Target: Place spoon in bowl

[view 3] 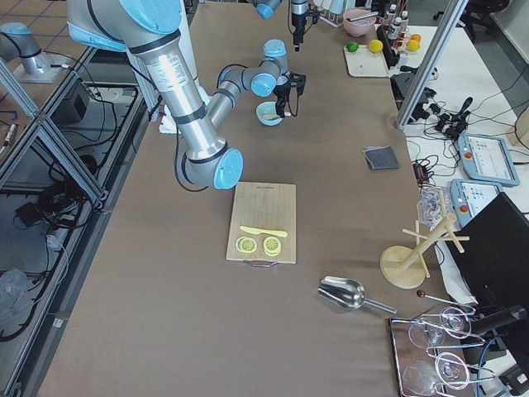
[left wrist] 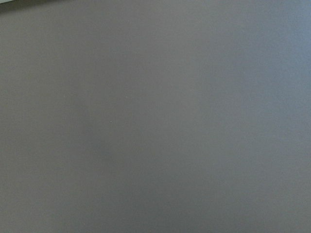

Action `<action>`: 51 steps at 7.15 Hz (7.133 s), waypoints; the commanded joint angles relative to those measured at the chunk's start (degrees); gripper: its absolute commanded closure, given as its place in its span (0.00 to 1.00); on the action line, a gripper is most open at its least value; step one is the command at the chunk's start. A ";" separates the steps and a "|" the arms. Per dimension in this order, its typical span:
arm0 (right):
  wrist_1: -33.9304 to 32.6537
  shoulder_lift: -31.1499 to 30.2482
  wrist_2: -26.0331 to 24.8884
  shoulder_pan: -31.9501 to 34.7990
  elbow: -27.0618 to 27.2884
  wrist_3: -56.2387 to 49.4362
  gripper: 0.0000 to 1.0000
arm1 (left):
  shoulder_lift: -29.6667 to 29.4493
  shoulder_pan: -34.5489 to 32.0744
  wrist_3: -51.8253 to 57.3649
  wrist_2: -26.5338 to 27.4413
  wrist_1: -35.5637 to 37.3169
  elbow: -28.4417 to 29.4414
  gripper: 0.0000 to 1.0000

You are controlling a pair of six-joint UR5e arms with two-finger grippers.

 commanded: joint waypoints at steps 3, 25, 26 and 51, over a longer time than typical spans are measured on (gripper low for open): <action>-2.48 -19.74 18.07 18.85 10.14 -34.02 0.00 | 8.04 -8.72 16.04 -0.24 -0.27 -0.10 0.03; -1.68 -39.91 29.22 51.87 -6.12 -82.84 0.00 | 25.55 -38.63 36.82 -13.95 -0.88 3.25 0.02; -1.68 -40.00 28.95 51.87 -6.13 -82.85 0.00 | 25.64 -38.99 36.83 -13.87 -2.10 2.98 0.02; -1.68 -39.22 31.49 51.78 -5.16 -82.50 0.00 | 28.18 -36.71 36.91 -15.45 7.82 1.58 0.02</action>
